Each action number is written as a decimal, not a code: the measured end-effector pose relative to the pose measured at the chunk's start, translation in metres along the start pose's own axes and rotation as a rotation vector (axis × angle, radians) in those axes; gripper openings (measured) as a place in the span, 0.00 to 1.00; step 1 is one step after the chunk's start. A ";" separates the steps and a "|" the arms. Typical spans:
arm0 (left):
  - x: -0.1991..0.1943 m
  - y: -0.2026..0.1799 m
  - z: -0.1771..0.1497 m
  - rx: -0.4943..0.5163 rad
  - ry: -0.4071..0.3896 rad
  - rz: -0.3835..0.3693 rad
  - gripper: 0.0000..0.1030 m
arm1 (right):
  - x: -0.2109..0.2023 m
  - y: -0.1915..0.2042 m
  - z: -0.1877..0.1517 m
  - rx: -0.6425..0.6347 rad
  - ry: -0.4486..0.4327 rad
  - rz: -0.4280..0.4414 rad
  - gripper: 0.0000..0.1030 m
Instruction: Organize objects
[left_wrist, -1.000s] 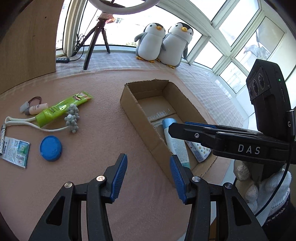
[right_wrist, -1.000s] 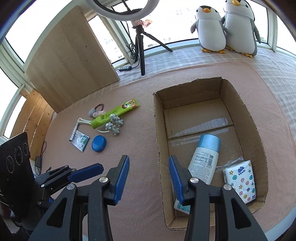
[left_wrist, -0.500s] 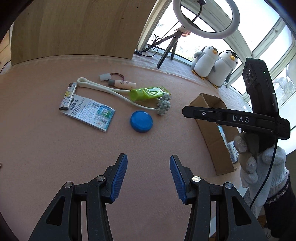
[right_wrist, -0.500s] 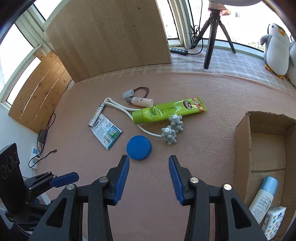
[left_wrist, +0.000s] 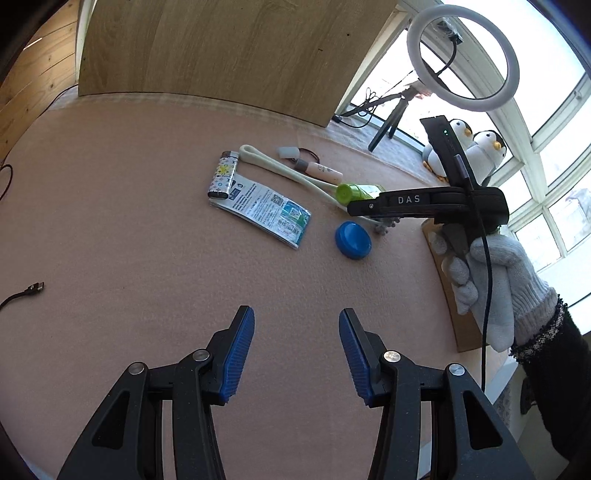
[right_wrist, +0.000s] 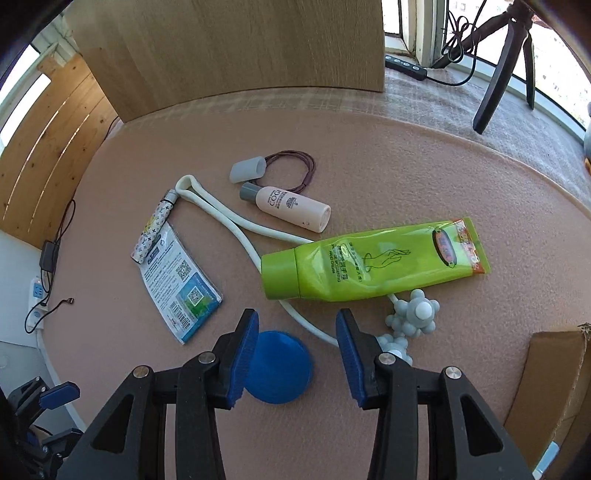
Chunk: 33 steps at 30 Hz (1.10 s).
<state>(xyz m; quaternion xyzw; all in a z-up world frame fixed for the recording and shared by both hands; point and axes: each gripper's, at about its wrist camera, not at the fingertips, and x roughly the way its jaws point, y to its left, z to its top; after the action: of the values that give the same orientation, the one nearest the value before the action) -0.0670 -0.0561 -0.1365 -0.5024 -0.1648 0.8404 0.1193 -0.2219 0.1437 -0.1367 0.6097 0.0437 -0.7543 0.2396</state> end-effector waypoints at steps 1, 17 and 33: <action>-0.001 0.002 0.000 -0.004 0.001 0.002 0.50 | 0.003 -0.001 0.002 -0.007 0.013 0.001 0.38; 0.013 -0.005 0.003 0.006 0.019 -0.030 0.50 | -0.002 -0.009 -0.011 -0.063 0.054 -0.038 0.00; 0.021 -0.010 0.001 -0.001 0.036 -0.046 0.50 | -0.033 0.017 -0.025 -0.367 0.027 -0.133 0.18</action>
<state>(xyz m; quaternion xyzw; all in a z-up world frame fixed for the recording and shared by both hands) -0.0777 -0.0393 -0.1493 -0.5135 -0.1745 0.8282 0.1413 -0.1874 0.1479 -0.1080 0.5616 0.2241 -0.7396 0.2956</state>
